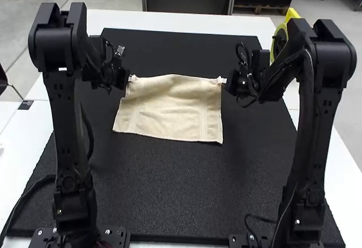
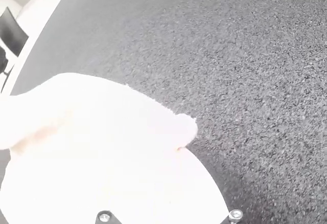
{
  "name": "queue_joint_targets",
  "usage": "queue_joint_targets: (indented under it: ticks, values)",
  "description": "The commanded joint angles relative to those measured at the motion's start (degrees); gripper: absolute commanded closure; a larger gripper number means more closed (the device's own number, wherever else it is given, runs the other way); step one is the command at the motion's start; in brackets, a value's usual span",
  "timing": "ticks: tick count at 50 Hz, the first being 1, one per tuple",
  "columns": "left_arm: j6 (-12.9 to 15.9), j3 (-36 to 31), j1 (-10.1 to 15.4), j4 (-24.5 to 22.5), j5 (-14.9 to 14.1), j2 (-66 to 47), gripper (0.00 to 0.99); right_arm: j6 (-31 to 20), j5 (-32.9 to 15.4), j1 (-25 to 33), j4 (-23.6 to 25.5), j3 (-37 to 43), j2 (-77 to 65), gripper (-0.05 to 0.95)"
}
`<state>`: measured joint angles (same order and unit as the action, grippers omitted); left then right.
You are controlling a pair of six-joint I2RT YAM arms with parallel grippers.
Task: Fold the towel.
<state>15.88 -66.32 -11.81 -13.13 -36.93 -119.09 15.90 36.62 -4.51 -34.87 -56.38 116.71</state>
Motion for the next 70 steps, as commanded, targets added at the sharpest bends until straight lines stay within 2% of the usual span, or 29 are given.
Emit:
queue_joint_targets:
  ticks: [1, 13, 39, 70]
  values:
    - [1.08, 0.58, -1.63, -0.32, -0.95, 2.19, 0.97, 0.01, 1.52, 0.65, -0.55, 0.83, -3.24, 0.92]
    - [1.79, 2.96, -3.83, -0.15, -1.04, 4.48, 0.97, -0.08, 1.7, 0.65, -0.72, 2.24, -4.82, 0.92]
    - [2.84, 5.86, -6.03, -0.59, -2.01, 7.64, 0.97, -1.57, 1.7, 0.65, -0.9, 6.28, -9.21, 0.92]
    - [2.75, 10.25, -6.03, 1.26, -3.33, 13.44, 0.97, -1.31, 2.05, 0.56, -0.28, 11.12, -15.63, 0.92]
